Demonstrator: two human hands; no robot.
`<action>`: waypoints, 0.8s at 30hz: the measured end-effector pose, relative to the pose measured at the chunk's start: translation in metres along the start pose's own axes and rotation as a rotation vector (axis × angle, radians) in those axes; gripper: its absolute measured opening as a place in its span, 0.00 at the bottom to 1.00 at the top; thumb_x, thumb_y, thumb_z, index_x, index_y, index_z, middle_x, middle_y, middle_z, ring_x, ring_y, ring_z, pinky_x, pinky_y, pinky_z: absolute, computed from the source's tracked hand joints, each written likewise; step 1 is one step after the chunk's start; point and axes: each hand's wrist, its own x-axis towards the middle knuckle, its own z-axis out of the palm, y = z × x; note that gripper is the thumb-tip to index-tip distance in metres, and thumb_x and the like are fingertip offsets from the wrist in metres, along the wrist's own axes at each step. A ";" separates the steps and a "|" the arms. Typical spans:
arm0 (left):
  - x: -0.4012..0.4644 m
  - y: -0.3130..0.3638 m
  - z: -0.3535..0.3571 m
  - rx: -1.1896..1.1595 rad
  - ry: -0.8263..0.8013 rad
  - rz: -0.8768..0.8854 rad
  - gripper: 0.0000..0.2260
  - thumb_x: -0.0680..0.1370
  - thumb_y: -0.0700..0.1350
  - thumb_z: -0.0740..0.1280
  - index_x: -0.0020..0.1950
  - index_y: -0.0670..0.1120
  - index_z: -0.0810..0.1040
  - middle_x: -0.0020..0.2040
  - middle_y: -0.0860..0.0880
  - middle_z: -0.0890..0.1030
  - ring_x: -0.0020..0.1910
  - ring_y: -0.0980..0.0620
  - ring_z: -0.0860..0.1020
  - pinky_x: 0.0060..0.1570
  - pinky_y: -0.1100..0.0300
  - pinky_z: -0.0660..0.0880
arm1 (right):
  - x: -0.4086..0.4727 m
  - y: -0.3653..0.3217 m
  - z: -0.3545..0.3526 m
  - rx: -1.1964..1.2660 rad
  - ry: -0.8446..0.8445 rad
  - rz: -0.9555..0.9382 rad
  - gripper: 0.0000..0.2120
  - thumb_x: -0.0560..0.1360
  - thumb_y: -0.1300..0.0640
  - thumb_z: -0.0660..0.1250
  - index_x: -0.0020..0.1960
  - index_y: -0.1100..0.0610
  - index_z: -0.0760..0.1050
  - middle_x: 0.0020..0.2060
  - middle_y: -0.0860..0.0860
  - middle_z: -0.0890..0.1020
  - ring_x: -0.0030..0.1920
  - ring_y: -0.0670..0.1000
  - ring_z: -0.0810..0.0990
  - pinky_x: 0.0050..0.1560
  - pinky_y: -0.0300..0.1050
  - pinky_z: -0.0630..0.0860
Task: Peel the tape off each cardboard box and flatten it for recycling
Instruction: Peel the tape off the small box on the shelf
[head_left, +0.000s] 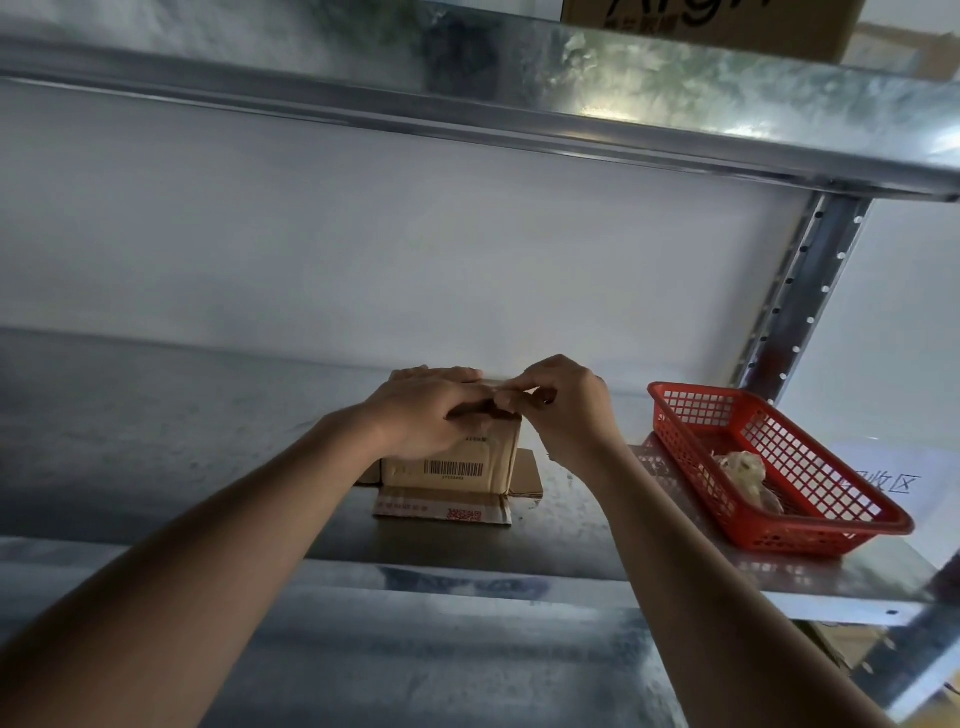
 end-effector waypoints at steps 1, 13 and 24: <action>0.000 0.000 0.000 0.001 -0.001 -0.004 0.21 0.83 0.65 0.57 0.77 0.72 0.62 0.82 0.59 0.60 0.82 0.50 0.58 0.79 0.45 0.54 | -0.001 0.000 0.001 0.005 0.020 0.004 0.05 0.75 0.55 0.78 0.44 0.45 0.86 0.41 0.40 0.83 0.41 0.43 0.81 0.39 0.30 0.73; 0.002 -0.003 0.004 0.002 0.018 -0.021 0.23 0.82 0.67 0.57 0.78 0.69 0.62 0.82 0.60 0.60 0.81 0.49 0.58 0.79 0.43 0.54 | -0.004 -0.004 -0.006 0.181 0.049 0.085 0.22 0.65 0.55 0.85 0.50 0.47 0.75 0.34 0.50 0.85 0.31 0.43 0.80 0.30 0.35 0.73; 0.000 -0.001 0.001 -0.011 0.015 -0.007 0.20 0.83 0.64 0.59 0.76 0.70 0.67 0.82 0.59 0.61 0.81 0.50 0.59 0.79 0.43 0.55 | -0.004 -0.001 -0.006 0.028 -0.059 0.047 0.17 0.78 0.45 0.73 0.36 0.55 0.84 0.32 0.54 0.82 0.30 0.50 0.76 0.32 0.41 0.68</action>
